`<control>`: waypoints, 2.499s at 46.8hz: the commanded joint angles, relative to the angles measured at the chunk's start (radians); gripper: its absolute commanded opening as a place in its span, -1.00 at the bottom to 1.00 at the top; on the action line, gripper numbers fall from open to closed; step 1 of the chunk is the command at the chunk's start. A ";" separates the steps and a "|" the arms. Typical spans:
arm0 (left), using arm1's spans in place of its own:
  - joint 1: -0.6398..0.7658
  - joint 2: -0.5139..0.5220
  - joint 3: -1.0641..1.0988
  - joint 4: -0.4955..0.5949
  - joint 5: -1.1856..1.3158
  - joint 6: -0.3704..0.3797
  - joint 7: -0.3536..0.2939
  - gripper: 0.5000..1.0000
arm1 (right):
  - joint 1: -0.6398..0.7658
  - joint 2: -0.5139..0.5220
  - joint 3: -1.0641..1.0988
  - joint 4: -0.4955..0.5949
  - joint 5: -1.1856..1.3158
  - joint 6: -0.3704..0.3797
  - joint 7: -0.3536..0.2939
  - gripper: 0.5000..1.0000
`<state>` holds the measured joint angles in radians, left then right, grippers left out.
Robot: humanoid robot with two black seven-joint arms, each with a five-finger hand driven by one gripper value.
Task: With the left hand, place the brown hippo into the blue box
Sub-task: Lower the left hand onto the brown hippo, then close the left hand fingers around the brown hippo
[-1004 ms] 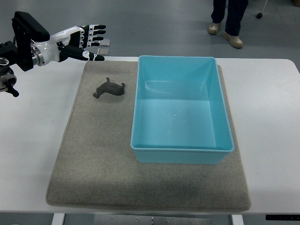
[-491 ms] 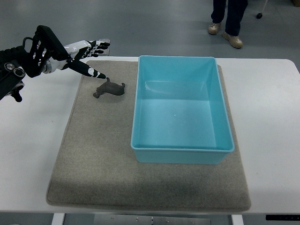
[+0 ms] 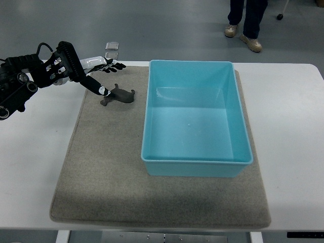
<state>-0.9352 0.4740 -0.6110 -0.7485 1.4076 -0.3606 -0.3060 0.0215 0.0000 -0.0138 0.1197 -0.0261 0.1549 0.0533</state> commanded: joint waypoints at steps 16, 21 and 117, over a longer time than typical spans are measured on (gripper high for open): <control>0.007 0.000 0.154 -0.006 0.044 0.129 -0.022 0.61 | 0.000 0.000 0.000 0.000 0.000 0.000 0.000 0.74; 0.007 -0.002 0.159 -0.006 0.042 0.137 -0.021 0.60 | 0.000 0.000 0.000 0.000 0.000 0.000 0.000 0.74; -0.085 -0.018 0.143 -0.006 0.033 0.167 0.002 -1.00 | 0.000 0.000 0.000 0.000 0.000 0.000 0.000 0.74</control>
<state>-1.0011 0.4502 -0.4618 -0.7549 1.4432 -0.1926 -0.3037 0.0214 0.0000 -0.0138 0.1197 -0.0261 0.1549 0.0530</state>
